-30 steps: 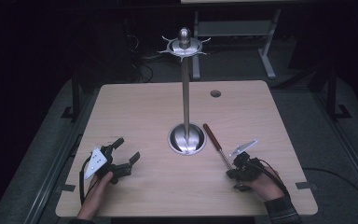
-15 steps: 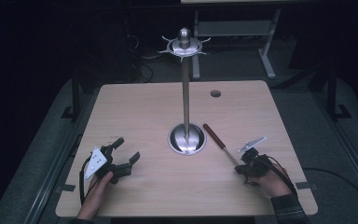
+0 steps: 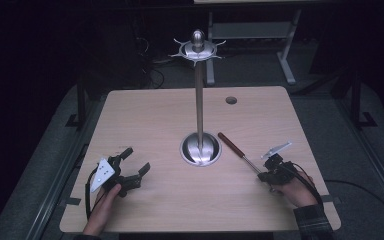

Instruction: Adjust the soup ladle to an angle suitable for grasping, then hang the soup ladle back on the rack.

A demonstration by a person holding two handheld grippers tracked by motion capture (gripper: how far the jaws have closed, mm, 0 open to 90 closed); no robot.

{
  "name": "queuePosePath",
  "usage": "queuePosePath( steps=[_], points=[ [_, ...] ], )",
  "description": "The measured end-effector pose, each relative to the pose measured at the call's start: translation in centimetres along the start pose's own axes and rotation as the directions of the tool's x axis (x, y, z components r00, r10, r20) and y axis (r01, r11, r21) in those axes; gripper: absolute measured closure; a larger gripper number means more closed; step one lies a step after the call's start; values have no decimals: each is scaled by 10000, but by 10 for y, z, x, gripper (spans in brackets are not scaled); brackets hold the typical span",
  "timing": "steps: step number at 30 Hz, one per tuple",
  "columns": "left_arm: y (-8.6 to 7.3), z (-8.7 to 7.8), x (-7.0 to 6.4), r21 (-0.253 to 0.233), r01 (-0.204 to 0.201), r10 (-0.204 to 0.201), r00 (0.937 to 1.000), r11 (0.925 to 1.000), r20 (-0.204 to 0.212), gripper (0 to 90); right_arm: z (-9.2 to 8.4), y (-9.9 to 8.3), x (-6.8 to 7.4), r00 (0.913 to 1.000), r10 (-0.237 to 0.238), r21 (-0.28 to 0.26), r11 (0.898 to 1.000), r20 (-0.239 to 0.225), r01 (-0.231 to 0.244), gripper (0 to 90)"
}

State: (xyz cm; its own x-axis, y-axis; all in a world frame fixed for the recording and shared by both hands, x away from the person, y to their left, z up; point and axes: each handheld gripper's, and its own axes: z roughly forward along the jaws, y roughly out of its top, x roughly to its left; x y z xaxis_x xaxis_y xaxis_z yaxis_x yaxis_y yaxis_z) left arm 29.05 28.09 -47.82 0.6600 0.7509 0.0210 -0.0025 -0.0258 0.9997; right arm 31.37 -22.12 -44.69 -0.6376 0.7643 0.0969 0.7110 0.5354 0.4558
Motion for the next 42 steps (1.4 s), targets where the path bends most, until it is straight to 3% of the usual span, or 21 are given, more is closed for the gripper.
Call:
queuePosePath(
  steps=[5, 16, 28, 42],
  points=[
    [0, 0, 0, 19, 1, -1, 10000, 10000, -8, 131, -1, 0, -4, 9999, 57, -1, 10000, 143, -57, 896],
    [0, 0, 0, 15, -8, 8, 10000, 10000, -41, 131, -10, 5, -9, 9994, 236, -640, 9976, -247, -252, 891],
    [0, 0, 0, 18, 5, -5, 10000, 10000, -40, 131, -15, 27, -14, 9991, 378, -1133, 9928, -173, -395, 707],
    [0, 0, -1, -35, 149, -150, 9999, 9999, -61, 131, -3, 61, -14, 9991, 304, -469, 9984, -292, -318, 576]
  ],
)
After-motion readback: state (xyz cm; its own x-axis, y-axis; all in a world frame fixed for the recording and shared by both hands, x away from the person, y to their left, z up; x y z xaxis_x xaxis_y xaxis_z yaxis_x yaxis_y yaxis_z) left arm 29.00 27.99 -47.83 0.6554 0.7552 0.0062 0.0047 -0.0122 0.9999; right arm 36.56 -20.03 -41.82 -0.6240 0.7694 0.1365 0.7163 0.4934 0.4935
